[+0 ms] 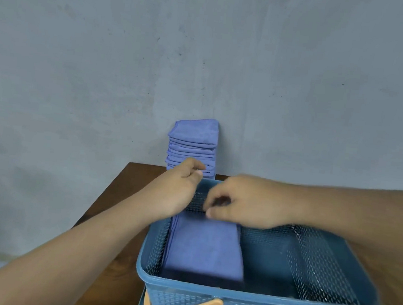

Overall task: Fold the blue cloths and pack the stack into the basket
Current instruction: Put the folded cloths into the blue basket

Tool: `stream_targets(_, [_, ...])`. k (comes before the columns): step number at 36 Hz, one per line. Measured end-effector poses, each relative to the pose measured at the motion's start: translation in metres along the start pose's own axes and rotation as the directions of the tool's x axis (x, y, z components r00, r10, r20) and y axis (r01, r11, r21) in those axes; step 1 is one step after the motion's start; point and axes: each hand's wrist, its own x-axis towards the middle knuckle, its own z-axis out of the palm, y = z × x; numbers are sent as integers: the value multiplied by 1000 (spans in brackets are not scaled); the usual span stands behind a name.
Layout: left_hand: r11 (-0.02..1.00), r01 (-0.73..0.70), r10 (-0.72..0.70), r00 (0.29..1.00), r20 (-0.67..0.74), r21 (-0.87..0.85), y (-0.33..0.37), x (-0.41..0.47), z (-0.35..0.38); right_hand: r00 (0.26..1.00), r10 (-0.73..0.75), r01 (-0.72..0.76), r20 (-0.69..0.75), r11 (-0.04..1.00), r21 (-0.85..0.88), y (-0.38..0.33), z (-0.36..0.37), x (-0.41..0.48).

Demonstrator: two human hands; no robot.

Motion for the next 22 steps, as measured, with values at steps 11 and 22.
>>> stream_targets(11, [998, -53, 45, 978, -205, -36, 11, 77, -41, 952, 287, -245, -108, 923, 297, 58, -80, 56])
stream_targets(22, [914, -3, 28, 998, -56, 406, -32, 165, -40, 789, 579, -469, 205, 352, 810, 113, -61, 178])
